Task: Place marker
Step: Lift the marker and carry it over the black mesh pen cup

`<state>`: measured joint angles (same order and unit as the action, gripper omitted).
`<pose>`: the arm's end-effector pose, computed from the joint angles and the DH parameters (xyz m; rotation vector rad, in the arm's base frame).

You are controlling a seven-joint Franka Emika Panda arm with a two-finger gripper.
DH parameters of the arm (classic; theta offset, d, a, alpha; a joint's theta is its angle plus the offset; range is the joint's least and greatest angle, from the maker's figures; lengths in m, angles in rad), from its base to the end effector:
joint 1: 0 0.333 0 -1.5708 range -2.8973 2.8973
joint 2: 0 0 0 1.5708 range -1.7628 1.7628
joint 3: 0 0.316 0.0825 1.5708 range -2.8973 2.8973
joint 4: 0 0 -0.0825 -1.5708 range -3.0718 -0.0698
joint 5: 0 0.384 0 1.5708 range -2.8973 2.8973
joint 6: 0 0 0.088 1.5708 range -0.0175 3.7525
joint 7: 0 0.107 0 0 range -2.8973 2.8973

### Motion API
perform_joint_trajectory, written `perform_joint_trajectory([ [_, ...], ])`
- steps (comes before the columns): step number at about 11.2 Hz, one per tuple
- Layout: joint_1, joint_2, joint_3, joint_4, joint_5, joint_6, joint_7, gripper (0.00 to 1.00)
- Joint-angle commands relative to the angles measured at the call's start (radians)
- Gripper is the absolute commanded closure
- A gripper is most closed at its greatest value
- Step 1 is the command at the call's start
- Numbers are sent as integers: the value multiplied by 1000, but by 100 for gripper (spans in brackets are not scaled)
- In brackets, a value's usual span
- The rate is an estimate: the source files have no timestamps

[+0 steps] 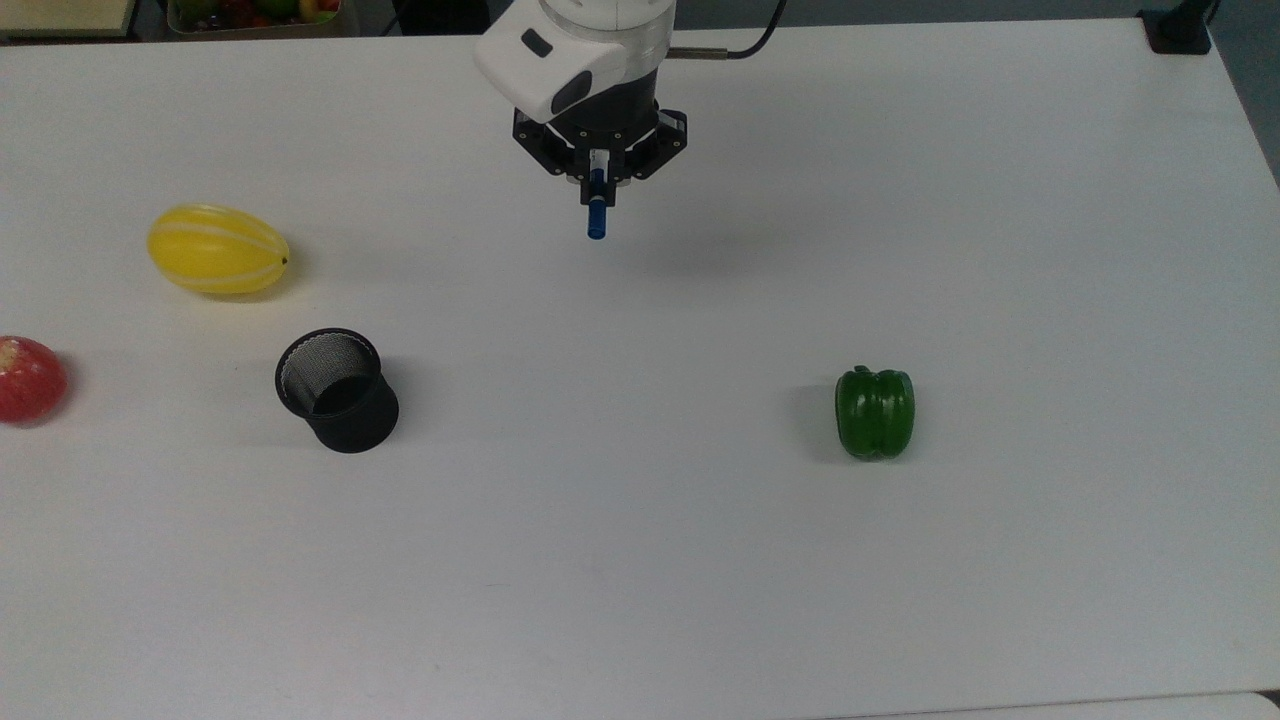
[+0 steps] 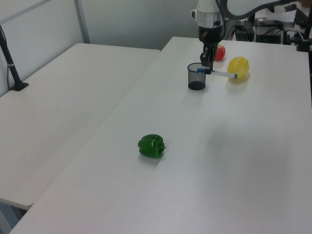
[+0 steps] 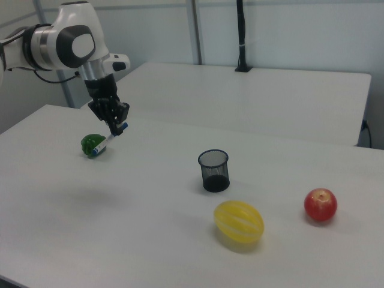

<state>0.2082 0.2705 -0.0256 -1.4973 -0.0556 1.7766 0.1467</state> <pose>0.6354 0.1143 0.5152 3.0815 0.0739 0.0290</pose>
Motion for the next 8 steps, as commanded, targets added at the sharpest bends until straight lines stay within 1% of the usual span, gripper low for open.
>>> perform_joint_trajectory([
  [1,-53,7,-13,20,-3,-17,-74,87],
  [4,-165,19,-28,35,-3,-6,-189,87],
  [6,-228,22,-28,37,3,13,-223,87],
  [8,-265,22,-28,31,13,149,-216,87],
])
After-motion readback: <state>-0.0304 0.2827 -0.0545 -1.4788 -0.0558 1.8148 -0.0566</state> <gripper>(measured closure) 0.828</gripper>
